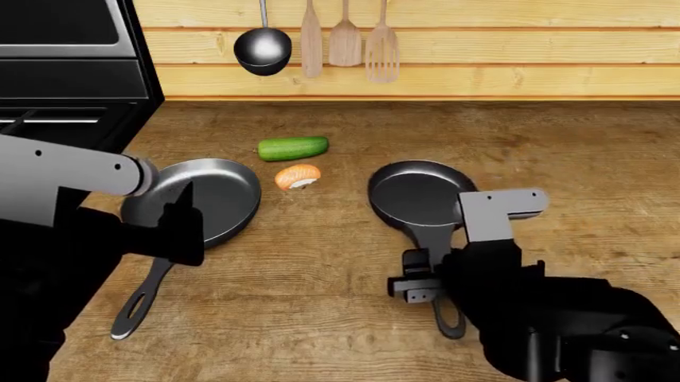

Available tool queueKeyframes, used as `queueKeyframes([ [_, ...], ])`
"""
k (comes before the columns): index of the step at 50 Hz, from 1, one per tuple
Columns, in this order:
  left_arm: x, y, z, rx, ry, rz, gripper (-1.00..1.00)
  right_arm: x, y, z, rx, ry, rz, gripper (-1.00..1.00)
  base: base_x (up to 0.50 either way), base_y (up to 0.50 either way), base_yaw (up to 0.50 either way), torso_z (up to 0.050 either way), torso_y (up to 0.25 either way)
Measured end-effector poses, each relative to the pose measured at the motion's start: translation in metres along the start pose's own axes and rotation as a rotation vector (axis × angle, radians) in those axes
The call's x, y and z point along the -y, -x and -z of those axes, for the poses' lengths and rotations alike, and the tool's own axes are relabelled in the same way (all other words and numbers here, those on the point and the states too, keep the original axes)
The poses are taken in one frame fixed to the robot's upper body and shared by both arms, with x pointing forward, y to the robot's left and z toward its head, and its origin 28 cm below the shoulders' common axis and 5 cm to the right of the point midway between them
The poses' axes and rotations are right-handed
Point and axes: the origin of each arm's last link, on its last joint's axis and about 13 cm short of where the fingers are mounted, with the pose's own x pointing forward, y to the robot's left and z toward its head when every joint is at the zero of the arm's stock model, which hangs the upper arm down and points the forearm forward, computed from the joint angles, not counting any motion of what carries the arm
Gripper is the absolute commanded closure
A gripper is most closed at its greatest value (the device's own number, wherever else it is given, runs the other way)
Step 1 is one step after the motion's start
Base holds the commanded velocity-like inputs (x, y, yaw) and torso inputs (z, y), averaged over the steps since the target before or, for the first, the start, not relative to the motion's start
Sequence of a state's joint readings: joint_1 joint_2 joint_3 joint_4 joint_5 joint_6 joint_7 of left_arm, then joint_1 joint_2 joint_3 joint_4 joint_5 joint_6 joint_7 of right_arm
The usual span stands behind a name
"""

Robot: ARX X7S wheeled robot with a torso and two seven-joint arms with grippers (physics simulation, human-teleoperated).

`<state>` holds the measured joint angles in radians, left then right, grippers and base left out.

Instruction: Place both pans onto different burners. Then place the cucumber and the sushi on different pans.

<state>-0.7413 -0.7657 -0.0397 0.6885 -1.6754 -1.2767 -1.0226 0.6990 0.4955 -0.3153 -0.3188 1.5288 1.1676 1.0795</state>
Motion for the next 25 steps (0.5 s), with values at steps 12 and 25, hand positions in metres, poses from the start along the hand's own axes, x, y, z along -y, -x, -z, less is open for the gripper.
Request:
queueKeyframes([
  [12,0.000,0.000,0.000,-0.005,0.003,-0.001,-1.00,0.002,0.035,-0.021,0.107,0.026,-0.004,1.00,0.00,0.00,0.00,0.000,0.002],
  [25,0.000,-0.002,-0.007,-0.126,0.106,0.050,-1.00,0.006,0.066,-0.034,0.204,0.055,0.016,1.00,0.00,0.00,0.00,0.000,0.002],
])
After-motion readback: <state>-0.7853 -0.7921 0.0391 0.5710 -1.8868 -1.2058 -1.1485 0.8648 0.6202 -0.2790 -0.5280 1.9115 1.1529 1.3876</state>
